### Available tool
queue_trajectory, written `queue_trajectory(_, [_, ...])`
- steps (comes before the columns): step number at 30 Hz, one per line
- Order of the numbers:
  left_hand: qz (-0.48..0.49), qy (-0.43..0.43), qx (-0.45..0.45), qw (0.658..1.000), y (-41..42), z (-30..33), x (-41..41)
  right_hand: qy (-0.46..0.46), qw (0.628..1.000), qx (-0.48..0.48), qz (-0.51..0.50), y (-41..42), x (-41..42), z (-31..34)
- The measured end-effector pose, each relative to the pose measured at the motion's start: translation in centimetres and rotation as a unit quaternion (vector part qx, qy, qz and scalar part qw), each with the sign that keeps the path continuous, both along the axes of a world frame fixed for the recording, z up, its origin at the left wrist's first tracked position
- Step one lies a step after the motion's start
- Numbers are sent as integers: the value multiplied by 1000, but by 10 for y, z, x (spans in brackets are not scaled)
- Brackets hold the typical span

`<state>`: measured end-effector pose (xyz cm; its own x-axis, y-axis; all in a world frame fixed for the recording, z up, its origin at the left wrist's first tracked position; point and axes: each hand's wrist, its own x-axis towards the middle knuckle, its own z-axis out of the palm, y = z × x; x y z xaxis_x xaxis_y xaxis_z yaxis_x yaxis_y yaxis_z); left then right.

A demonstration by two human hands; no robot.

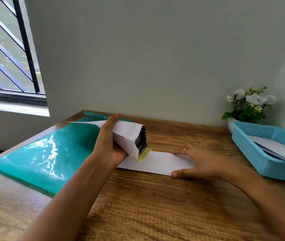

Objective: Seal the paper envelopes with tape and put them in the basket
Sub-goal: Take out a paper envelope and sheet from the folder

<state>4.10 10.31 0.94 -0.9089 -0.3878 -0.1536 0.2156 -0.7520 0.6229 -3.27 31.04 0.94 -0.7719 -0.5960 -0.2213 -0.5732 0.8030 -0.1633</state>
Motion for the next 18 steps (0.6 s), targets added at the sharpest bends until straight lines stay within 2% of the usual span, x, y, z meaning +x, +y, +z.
queue_trajectory(3, [-1, 4, 1, 1000, 0, -1, 1, 8, 1000, -1, 6, -2, -1, 4])
queue_trajectory(7, [-1, 37, 5, 999, -2, 1, 2, 10, 999, -27, -36, -1, 0, 3])
queue_trajectory(11, [6, 74, -4, 997, -4, 1, 0, 45, 987, -129, -88, 7, -3, 6])
queue_trajectory(14, [2, 88, -12, 996, -5, 0, 1, 44, 981, -156, -107, 18, -11, 11])
queue_trajectory(16, [1, 93, -15, 996, -6, 0, 2, 31, 967, -220, -126, 25, -16, 13])
queue_trajectory(17, [-1, 97, -15, 995, -6, 0, 3, 0, 946, -288, -147, 28, -16, 13])
queue_trajectory(18, [-4, 99, -17, 995, -5, 0, 3, -62, 910, -376, -163, 29, -13, 14])
